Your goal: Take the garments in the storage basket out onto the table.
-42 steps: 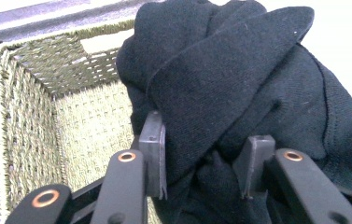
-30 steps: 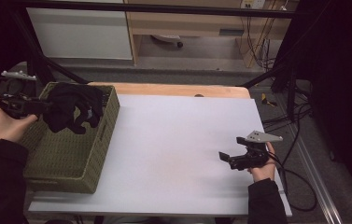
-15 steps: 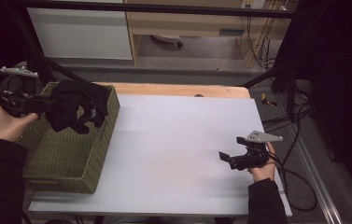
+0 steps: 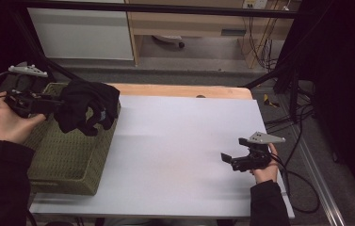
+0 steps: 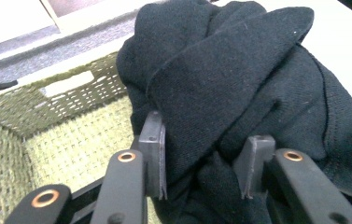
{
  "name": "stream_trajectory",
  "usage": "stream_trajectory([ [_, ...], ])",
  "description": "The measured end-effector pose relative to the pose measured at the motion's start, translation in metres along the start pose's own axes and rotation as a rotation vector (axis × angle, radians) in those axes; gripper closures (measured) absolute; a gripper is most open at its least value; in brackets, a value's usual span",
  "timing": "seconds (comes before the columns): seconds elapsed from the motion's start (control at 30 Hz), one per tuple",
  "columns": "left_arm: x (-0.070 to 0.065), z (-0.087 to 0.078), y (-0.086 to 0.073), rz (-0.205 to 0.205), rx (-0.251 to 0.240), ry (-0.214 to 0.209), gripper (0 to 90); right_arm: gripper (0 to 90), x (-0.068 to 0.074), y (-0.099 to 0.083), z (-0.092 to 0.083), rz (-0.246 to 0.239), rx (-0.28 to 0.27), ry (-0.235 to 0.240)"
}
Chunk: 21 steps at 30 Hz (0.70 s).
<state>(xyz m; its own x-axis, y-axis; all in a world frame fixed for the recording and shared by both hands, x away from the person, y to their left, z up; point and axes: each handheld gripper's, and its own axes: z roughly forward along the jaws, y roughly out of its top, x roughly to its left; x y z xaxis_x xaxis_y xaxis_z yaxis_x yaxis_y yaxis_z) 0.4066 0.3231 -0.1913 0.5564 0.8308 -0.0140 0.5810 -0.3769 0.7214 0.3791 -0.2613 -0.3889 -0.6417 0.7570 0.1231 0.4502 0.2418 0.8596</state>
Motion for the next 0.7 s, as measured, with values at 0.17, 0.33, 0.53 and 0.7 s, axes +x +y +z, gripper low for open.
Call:
stream_trajectory([
  [0.17, -0.008, 0.002, 0.004, 0.013, -0.005, -0.023, 60.7, 0.3, 0.0, 0.0, 0.0, -0.002, 0.0, 0.0],
  [0.33, -0.017, 0.006, 0.008, 0.032, 0.0, -0.038, 60.6, 0.3, 0.0, 0.0, 0.0, -0.001, 0.001, 0.0],
  [0.53, -0.027, 0.011, 0.012, 0.056, 0.012, -0.058, 60.6, 0.3, 0.0, 0.0, 0.0, -0.004, 0.0, 0.0],
  [0.7, -0.036, 0.015, 0.015, 0.075, 0.015, -0.07, 60.6, 0.3, 0.0, 0.0, 0.0, -0.003, 0.001, 0.0],
])
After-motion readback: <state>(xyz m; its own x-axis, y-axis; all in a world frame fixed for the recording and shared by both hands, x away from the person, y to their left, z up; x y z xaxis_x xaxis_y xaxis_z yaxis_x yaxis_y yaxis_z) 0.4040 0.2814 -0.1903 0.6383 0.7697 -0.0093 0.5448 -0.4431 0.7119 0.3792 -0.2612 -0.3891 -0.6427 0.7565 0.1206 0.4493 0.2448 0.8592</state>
